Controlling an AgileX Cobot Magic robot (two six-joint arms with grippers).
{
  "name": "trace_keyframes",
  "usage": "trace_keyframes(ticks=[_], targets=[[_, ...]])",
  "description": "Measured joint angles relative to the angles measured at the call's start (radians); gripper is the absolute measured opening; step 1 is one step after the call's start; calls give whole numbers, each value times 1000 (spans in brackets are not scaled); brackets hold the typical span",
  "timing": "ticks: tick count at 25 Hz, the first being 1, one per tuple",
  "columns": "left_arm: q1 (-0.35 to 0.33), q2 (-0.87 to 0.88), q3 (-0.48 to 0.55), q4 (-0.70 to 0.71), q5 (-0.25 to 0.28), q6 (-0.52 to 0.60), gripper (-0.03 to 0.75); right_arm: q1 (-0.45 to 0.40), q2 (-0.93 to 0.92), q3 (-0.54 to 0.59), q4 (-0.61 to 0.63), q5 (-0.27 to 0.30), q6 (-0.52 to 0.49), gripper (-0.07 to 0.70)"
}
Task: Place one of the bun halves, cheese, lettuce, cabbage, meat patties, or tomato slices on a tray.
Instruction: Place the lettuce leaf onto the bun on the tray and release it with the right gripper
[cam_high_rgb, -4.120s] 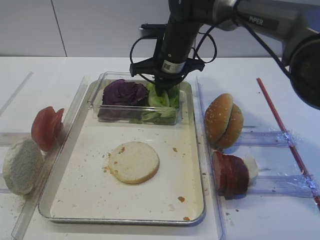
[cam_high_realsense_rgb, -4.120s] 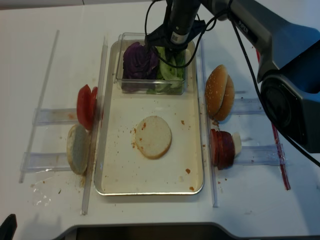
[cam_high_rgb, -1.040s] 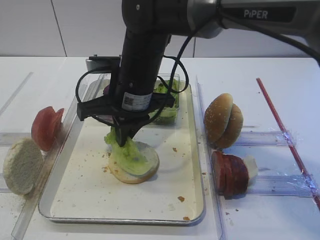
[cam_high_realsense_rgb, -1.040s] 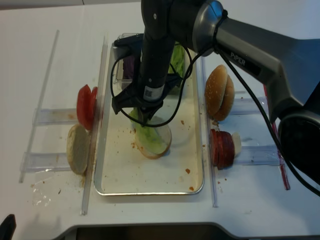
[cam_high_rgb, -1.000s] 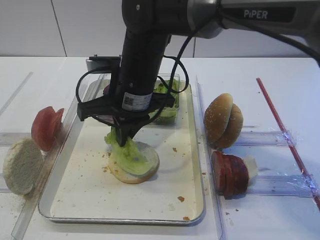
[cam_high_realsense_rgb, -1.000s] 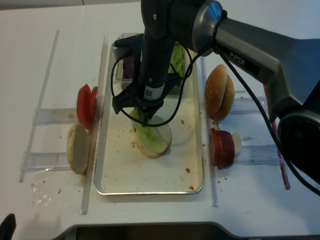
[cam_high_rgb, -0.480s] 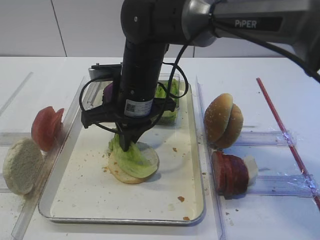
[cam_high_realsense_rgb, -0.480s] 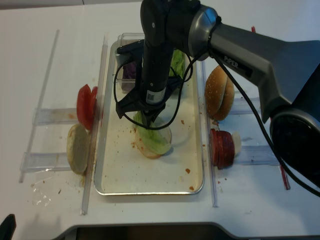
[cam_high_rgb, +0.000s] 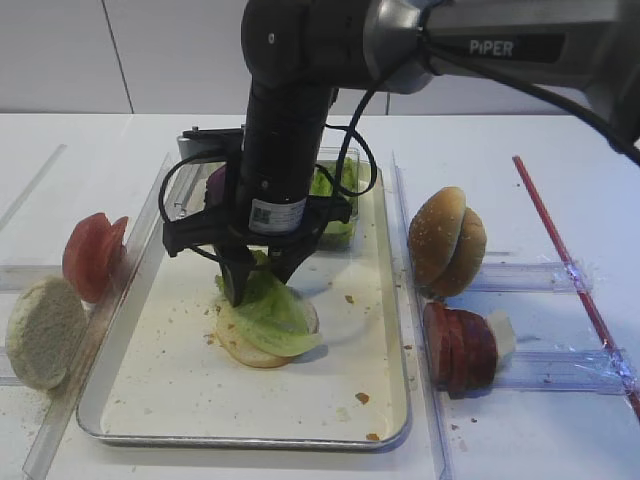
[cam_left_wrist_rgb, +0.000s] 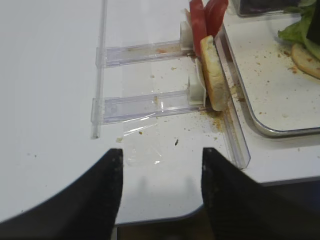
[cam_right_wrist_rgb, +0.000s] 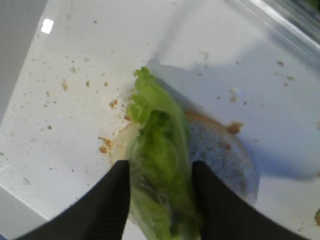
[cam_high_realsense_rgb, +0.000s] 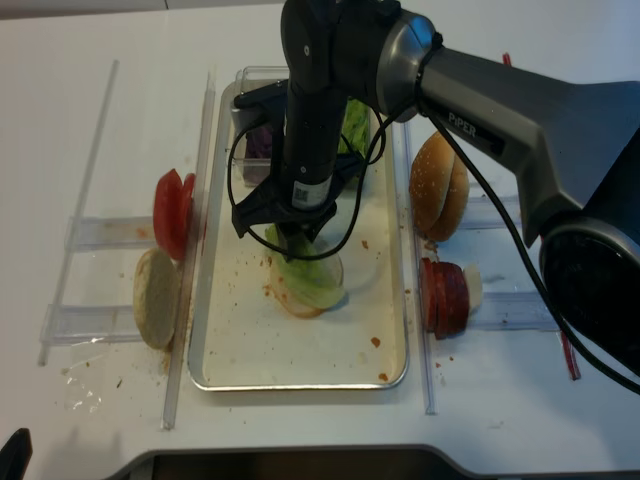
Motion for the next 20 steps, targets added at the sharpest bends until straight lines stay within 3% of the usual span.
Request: trace_keyframes(ticks=[3, 6, 15, 17, 20], targets=[[0, 0, 0, 0, 0, 0, 344, 0, 0, 0, -4, 0, 0, 413], [0, 0, 0, 0, 0, 0, 344, 0, 0, 0, -8, 0, 0, 491], [0, 0, 0, 0, 0, 0, 344, 0, -18, 0, -77, 0, 0, 517], [0, 0, 0, 0, -2, 0, 344, 0, -20, 1, -82, -36, 3, 519], [0, 0, 0, 0, -2, 0, 344, 0, -20, 1, -97, -8, 3, 519]])
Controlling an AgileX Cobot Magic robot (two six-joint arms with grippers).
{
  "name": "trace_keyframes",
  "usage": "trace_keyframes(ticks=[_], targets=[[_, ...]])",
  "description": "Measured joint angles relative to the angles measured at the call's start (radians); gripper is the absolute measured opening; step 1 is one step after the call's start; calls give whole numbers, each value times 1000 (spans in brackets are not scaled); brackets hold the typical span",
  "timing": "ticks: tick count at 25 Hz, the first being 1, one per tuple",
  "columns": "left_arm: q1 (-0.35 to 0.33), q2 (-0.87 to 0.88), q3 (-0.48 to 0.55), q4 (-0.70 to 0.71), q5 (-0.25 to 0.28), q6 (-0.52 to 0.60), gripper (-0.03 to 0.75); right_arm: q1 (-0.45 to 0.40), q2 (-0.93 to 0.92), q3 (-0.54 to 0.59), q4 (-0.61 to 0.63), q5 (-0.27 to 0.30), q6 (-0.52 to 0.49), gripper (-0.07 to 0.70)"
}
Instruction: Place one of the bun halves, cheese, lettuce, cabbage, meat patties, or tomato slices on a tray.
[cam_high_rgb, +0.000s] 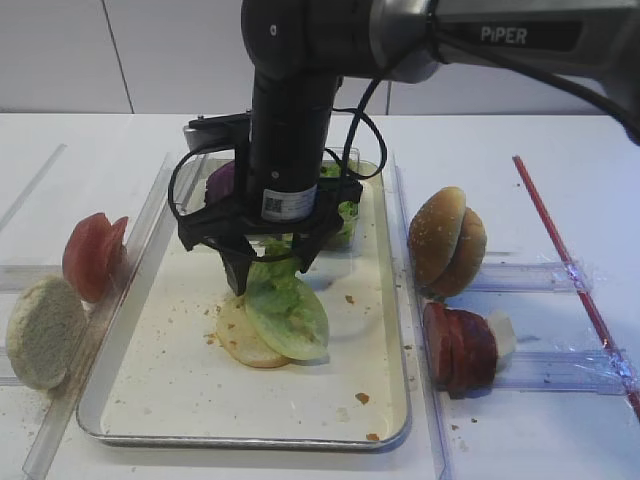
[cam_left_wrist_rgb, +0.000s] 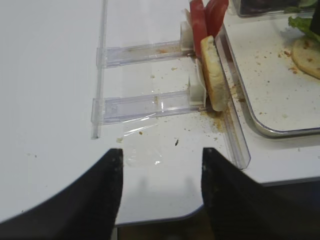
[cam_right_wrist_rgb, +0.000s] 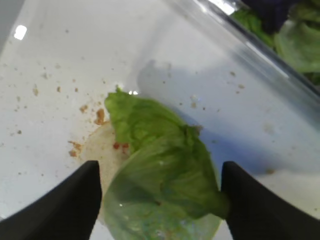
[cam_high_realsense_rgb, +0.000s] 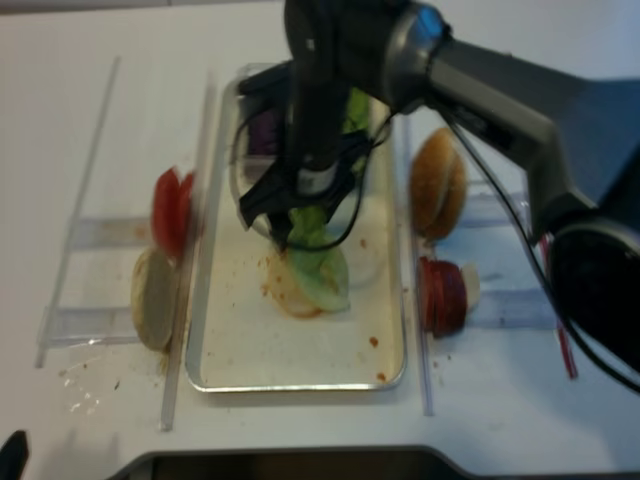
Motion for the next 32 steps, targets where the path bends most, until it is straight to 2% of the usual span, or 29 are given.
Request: trace_keyframes(ticks=[17, 32], targets=[[0, 0, 0, 5, 0, 0, 344, 0, -60, 0, -54, 8, 32, 520], [0, 0, 0, 0, 0, 0, 344, 0, -216, 0, -90, 17, 77, 520]])
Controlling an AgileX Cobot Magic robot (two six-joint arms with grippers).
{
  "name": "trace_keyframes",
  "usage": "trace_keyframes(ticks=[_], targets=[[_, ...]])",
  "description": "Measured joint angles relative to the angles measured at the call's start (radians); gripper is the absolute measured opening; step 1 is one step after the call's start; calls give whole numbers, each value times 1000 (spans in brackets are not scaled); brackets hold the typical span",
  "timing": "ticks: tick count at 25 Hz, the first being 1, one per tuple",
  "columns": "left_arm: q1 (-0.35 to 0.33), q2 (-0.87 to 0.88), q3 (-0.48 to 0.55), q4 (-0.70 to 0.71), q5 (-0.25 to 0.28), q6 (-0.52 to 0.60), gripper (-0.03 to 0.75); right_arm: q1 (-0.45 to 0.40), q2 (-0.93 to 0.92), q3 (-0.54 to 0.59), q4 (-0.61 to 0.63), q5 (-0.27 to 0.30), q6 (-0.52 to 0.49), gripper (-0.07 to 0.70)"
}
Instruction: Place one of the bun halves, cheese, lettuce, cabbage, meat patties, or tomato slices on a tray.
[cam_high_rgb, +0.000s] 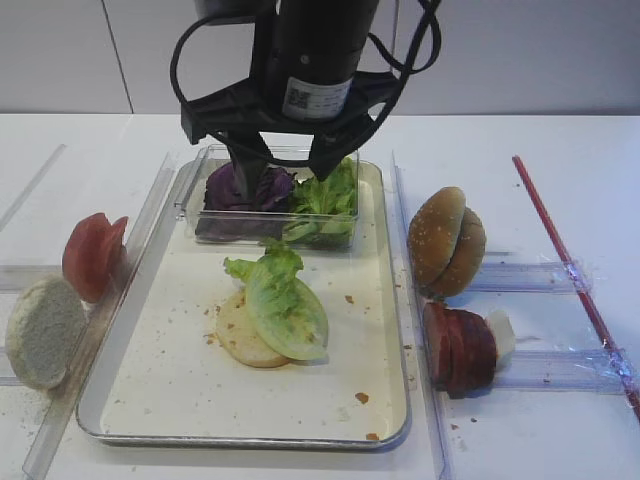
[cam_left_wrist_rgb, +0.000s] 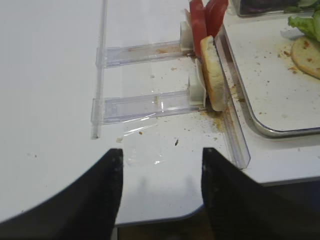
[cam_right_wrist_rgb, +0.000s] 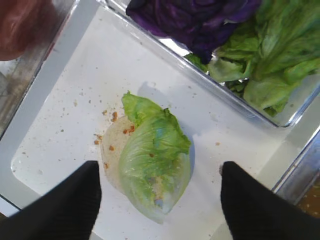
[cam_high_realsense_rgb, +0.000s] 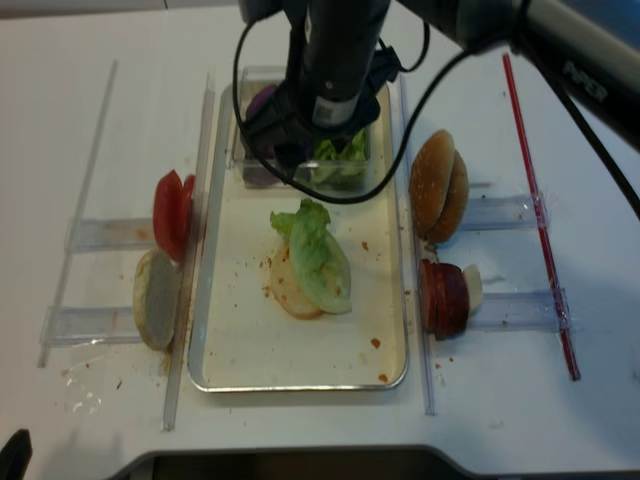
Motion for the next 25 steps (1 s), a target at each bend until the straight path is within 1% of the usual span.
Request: trace_keyframes(ticks=[4, 7, 11, 17, 21, 25], targets=[[0, 0, 0, 0, 0, 0, 344, -14, -6, 0, -15, 2, 19, 520], [0, 0, 0, 5, 0, 0, 344, -59, -10, 0, -16, 2, 23, 520], [0, 0, 0, 5, 0, 0, 344, -143, -41, 2, -18, 2, 25, 520], [0, 0, 0, 5, 0, 0, 344, -292, -90, 2, -23, 6, 25, 520], [0, 0, 0, 0, 0, 0, 344, -387, -128, 54, -27, 6, 13, 520], [0, 0, 0, 5, 0, 0, 344, -481, -187, 162, -30, 6, 5, 520]])
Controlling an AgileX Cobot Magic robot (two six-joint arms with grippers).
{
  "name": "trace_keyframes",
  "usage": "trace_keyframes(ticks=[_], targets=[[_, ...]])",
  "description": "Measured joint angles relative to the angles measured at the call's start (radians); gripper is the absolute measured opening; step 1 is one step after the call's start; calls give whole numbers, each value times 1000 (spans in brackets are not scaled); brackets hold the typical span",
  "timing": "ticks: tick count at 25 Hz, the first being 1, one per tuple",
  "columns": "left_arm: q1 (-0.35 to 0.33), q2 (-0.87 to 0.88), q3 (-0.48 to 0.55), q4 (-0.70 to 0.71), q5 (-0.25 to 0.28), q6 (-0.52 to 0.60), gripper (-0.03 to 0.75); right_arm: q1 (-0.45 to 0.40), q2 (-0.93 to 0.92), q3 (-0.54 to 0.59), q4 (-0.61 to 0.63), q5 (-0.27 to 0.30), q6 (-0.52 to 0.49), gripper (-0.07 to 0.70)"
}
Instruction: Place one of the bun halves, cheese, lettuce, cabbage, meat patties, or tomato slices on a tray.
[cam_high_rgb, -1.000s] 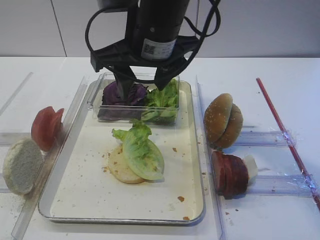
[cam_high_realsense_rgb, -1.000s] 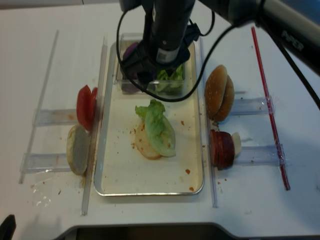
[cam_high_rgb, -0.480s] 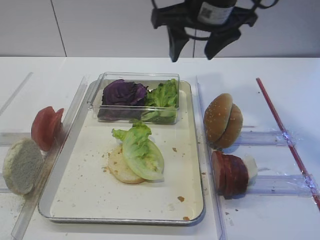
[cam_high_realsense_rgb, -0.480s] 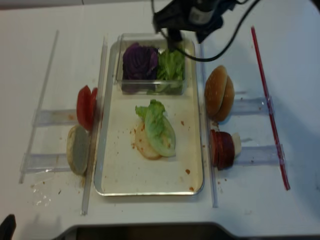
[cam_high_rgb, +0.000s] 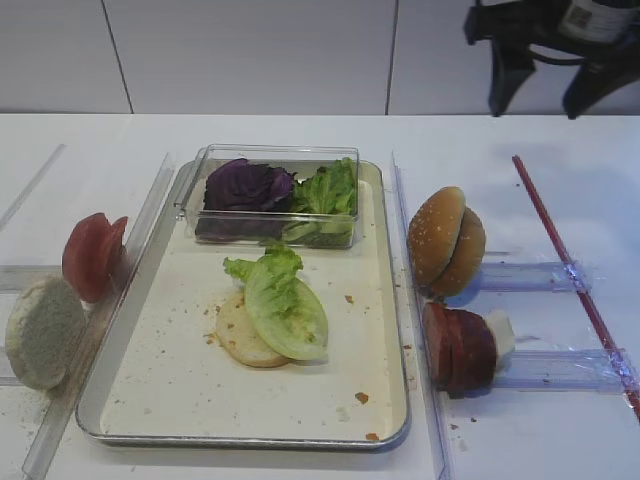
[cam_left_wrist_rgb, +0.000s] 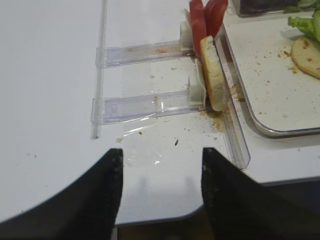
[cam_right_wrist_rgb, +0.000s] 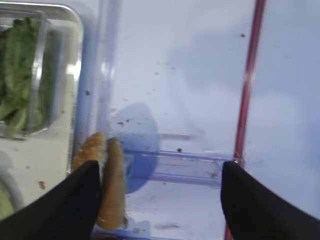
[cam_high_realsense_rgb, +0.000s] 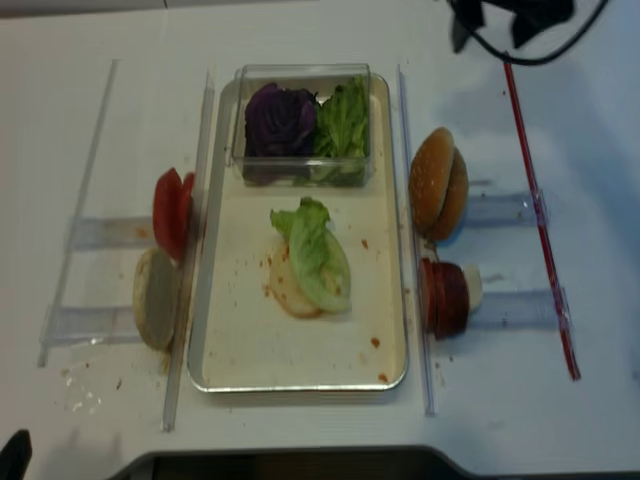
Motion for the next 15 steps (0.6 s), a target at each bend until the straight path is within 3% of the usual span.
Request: trace_keyframes(ticks=[6, 15], targets=[[0, 0, 0, 0, 0, 0, 344, -124, -123, 167, -33, 0, -39, 520], [0, 0, 0, 0, 0, 0, 344, -141, -280, 273, -46, 0, -129, 515]])
